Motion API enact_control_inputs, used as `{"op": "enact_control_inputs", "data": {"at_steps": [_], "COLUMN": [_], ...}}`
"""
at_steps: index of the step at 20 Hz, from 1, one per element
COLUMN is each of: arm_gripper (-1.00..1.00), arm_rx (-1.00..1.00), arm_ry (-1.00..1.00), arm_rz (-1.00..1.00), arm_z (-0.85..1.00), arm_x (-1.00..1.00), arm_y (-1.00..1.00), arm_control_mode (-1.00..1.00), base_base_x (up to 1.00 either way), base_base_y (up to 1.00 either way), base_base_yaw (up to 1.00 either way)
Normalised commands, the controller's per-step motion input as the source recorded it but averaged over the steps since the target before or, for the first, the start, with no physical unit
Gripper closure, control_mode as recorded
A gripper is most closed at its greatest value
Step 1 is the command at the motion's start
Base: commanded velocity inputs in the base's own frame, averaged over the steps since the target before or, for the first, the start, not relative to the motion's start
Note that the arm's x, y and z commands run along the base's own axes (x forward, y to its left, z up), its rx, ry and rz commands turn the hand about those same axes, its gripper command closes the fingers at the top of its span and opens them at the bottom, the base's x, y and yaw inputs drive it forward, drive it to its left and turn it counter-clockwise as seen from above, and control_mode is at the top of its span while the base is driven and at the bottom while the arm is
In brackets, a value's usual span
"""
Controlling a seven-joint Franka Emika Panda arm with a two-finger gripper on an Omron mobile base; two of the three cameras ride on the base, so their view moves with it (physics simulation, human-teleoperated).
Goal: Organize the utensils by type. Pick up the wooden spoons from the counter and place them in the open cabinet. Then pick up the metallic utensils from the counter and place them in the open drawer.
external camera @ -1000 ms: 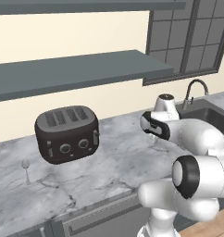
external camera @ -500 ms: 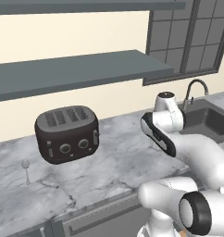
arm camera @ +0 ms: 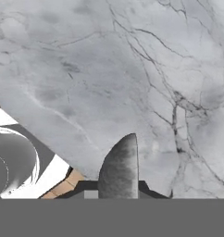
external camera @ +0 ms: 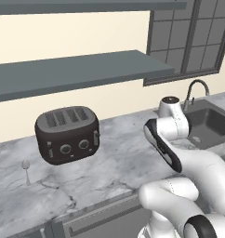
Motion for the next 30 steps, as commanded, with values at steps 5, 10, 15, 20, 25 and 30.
{"op": "enact_control_inputs", "data": {"at_steps": [5, 10, 15, 20, 25, 30], "arm_gripper": [1.00, 1.00, 1.00, 1.00, 1.00, 1.00], "arm_rx": [0.00, 0.00, 0.00, 0.00, 0.00, 0.00], "arm_ry": [0.00, 0.00, 0.00, 0.00, 0.00, 0.00], "arm_rz": [0.00, 0.00, 0.00, 0.00, 0.00, 0.00], "arm_z": [0.00, 0.00, 0.00, 0.00, 0.00, 0.00], "arm_x": [0.00, 0.00, 0.00, 0.00, 0.00, 0.00], "arm_y": [0.00, 0.00, 0.00, 0.00, 0.00, 0.00], "arm_control_mode": [1.00, 1.00, 1.00, 1.00, 1.00, 1.00], "base_base_x": [-0.60, -0.41, -0.06, 0.02, 0.01, 0.11], "base_base_y": [-0.10, -0.07, -0.13, 0.00, 0.00, 0.00], "base_base_yaw": [-0.24, -0.60, -0.80, -1.00, -1.00, -0.98]}}
